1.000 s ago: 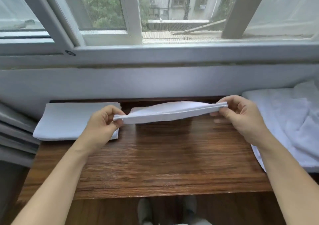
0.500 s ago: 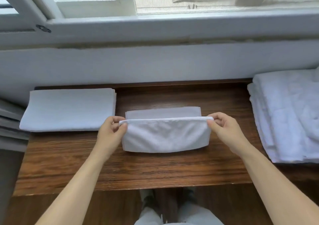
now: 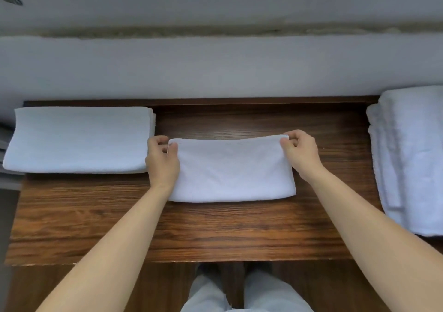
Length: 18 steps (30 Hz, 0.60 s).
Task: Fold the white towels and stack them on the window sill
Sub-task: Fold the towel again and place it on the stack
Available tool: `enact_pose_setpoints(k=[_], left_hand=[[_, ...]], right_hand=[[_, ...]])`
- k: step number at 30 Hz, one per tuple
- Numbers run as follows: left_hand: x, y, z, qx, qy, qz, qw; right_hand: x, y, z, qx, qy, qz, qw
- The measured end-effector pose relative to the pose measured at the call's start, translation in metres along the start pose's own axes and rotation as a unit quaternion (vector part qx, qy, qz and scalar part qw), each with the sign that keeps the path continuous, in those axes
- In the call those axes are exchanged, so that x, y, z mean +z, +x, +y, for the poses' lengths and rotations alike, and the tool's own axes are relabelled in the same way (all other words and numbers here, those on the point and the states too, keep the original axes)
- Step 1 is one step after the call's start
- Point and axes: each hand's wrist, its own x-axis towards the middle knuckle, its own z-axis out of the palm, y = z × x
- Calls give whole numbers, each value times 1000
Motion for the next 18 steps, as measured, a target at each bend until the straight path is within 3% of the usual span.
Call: enact_pose_setpoints(k=[8,11,13,16,18], left_hand=[[9,7,-5,20,36,26,999],[10,2,-3,134,185,47,972],[19,-14,-3,256,246,46,934],[51,-47,-12,407,302,-90,858],[66,-56,-23,404,350,-187,824]], right_hand=[[8,-5,-4,-5,-24,23,999],[17,-17,-6,-65,-154,111,980],[36,-34,-5,-190,-263,132,937],[84,-59,-5,-319,-306,3,897],[108,-68,-3,-305,-350,-86,881]])
